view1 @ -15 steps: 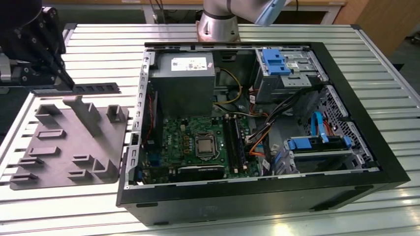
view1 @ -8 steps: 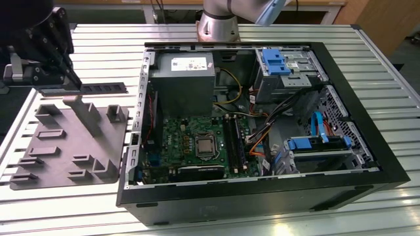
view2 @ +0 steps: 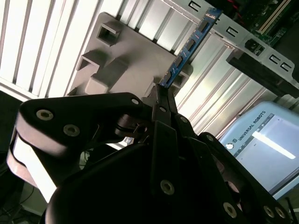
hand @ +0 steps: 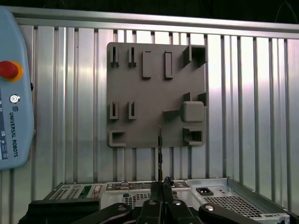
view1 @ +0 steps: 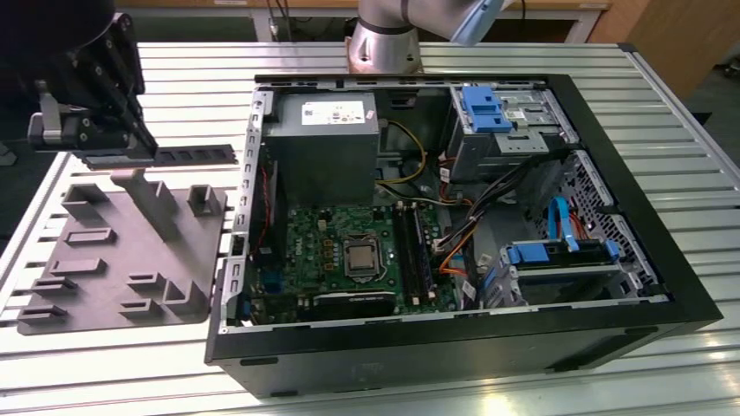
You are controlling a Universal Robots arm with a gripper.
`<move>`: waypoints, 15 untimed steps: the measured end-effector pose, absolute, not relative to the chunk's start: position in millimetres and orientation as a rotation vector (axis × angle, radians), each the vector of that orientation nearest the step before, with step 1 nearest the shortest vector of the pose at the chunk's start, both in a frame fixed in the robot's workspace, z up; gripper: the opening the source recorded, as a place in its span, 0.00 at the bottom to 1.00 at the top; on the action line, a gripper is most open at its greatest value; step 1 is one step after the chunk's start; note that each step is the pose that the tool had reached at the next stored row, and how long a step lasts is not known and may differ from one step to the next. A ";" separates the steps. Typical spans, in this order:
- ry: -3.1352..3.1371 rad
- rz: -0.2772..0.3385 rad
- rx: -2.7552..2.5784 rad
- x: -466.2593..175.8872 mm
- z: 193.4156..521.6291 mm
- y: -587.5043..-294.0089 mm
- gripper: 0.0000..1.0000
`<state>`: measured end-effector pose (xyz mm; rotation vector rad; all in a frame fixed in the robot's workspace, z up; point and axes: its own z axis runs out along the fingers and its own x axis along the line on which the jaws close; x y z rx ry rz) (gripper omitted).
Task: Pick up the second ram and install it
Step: 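Pick up the second ram and move it above second insertion slot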
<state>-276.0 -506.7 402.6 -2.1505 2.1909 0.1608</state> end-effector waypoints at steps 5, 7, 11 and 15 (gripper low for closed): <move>2.191 0.161 -2.151 -268.5 402.5 -506.7 0.12; 2.191 0.161 -2.151 -265.4 402.5 -506.7 0.12; 2.191 0.161 -2.151 -259.7 402.5 -506.7 0.12; 2.191 0.161 -2.150 -254.1 402.4 -506.7 0.12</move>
